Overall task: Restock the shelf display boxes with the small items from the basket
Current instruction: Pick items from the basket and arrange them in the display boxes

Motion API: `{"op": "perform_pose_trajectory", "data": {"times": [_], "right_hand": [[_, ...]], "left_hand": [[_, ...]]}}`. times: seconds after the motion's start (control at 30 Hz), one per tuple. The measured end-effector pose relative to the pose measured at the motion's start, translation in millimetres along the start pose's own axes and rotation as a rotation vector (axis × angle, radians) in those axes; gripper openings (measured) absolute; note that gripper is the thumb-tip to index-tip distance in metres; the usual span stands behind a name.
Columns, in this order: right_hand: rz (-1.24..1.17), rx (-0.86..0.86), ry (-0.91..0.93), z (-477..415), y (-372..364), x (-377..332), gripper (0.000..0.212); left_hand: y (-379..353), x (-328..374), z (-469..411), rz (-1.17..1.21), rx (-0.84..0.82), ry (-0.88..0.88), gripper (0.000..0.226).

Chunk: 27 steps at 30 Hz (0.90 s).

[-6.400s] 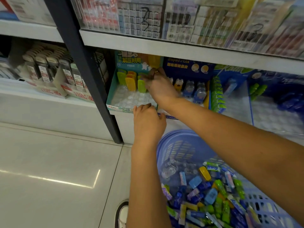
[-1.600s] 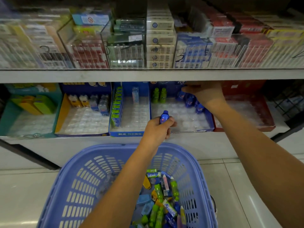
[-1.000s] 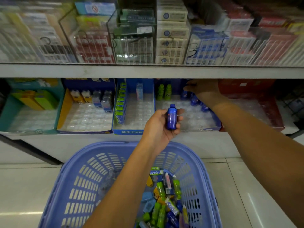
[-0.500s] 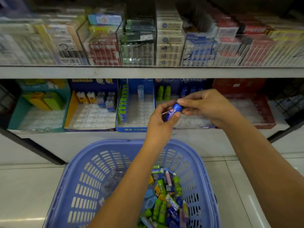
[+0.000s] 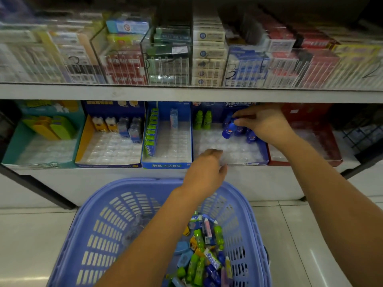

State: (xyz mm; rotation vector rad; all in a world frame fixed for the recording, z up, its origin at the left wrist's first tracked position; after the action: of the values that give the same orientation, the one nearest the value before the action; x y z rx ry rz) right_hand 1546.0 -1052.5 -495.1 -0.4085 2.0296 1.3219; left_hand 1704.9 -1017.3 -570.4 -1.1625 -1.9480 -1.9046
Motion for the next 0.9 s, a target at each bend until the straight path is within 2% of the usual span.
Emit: {"op": "perform_pose_trajectory", "data": {"times": [0.07, 0.13, 0.5, 0.73, 0.9], "right_hand": [[0.078, -0.028, 0.038, -14, -11, 8, 0.025], [0.118, -0.077, 0.034, -24, -20, 16, 0.025], [0.216, -0.256, 0.058, -53, -34, 39, 0.032], [0.301, -0.215, 0.199, -45, -40, 26, 0.028], [0.398, -0.293, 0.125, -42, -36, 11, 0.035]], "left_hand": [[-13, -1, 3, -0.166, -0.097, -0.074, 0.057], [-19, -5, 5, -0.233, -0.115, -0.1, 0.06], [-22, -9, 4, -0.213, -0.115, -0.094, 0.062], [-24, -11, 3, -0.204, -0.129, -0.098, 0.062], [-12, -4, 8, -0.157, -0.09, -0.106, 0.056]]}}
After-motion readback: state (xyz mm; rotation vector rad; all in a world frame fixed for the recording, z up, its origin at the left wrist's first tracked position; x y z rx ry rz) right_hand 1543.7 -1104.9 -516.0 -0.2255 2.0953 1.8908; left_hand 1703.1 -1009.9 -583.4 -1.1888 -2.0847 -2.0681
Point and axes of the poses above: each hand's wrist, its own z-axis away from the middle knuckle, its own y-axis out of the back of the hand, x = y × z, the point moved 5 cm from there along -z, towards the middle knuckle, and after that the axes turned 15 degrees about x, right-handed, at the moved point
